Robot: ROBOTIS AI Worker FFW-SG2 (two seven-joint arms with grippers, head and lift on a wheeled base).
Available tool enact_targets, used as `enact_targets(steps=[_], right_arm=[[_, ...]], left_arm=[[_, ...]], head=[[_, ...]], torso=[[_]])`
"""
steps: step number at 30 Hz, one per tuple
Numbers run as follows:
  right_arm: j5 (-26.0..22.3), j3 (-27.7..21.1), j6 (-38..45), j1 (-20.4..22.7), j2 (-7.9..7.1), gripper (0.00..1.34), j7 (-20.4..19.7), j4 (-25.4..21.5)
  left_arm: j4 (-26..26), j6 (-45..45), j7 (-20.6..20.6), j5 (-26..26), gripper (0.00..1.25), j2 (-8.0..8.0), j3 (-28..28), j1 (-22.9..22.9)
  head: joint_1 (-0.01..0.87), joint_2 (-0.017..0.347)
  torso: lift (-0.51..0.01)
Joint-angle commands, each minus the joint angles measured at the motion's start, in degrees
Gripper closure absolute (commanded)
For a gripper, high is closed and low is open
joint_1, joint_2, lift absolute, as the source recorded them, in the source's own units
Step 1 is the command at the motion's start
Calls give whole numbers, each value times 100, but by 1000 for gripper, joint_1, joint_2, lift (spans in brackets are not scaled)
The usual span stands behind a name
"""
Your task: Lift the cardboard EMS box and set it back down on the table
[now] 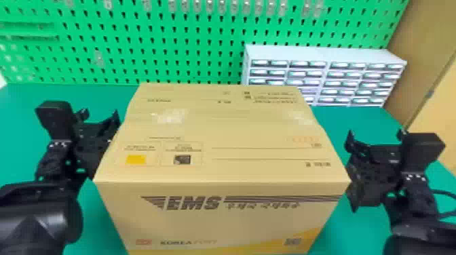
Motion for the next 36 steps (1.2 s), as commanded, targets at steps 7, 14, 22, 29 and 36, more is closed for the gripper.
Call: enact_targets(steps=[7,14,22,29,36], right_arm=[[-40,41,0,27,-35,76,0,0],[-31,50,0,27,-44,76,0,0],[-5,76,0,18,-35,76,0,0],[4,103,0,18,-53,76,0,9],[-93,261,-97,-35,-97,76,0,132]], left_arm=[[-6,-9,-2,42,487,0,3,22],[3,-18,-2,60,487,0,-14,31],[3,-18,-2,69,487,0,-67,31],[3,-18,-11,104,487,0,-102,40],[3,-9,-28,165,487,0,-296,49]], head=[[678,-14],[678,-14],[678,-14],[678,-14],[678,-14]], torso=[[-98],[-98],[-98],[-98],[-98]])
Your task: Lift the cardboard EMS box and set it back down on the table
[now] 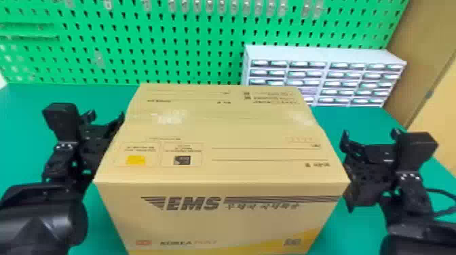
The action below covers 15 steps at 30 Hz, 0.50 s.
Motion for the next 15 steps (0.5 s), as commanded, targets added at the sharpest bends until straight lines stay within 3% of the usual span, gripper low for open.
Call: enact_targets(steps=[1,15], right_arm=[[-63,125,-80,-37,-20,76,0,86],[-151,573,-177,-125,-117,76,0,235]], left_arm=[[1,12,-14,34,487,0,-150,6],[27,153,-181,236,487,0,-580,-29]], head=[[678,-14],[678,-14]], torso=[[-98],[-98]])
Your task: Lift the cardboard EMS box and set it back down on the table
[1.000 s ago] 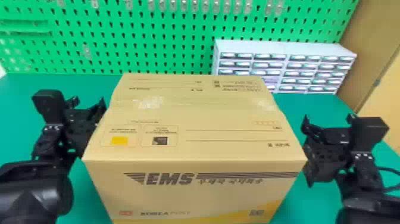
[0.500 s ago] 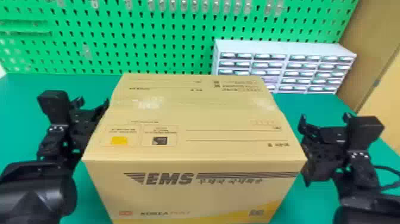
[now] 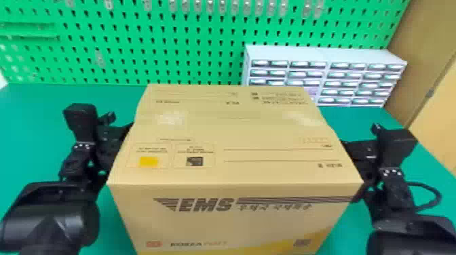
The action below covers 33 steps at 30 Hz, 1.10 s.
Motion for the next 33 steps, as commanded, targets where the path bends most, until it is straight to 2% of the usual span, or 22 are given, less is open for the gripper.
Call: enact_targets(steps=[1,17,33], right_arm=[[-13,121,-2,-29,-4,76,0,35],[-13,183,-2,-38,-22,76,0,43],[-66,350,-11,-257,-66,76,0,-62]], left_arm=[[26,33,-28,98,487,0,-176,-27],[52,33,-107,168,487,0,-211,-71],[-53,25,-265,229,487,0,-237,-273]], head=[[678,-14],[678,-14],[678,-14]], torso=[[-98],[-98],[-98]])
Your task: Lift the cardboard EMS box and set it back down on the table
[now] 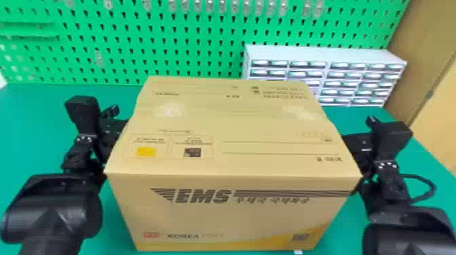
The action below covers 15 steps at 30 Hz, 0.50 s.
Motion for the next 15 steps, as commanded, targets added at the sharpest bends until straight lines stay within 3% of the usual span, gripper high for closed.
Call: enact_targets(steps=[1,15], right_arm=[[0,51,0,-97,-26,76,1,-63],[-9,165,8,-405,-79,76,1,-195]], left_arm=[[-53,-1,-230,0,487,-1,-2,-106],[-220,-97,-230,-9,487,-1,-20,-422]], head=[[678,-14],[678,-14]], torso=[[-98],[-98]])
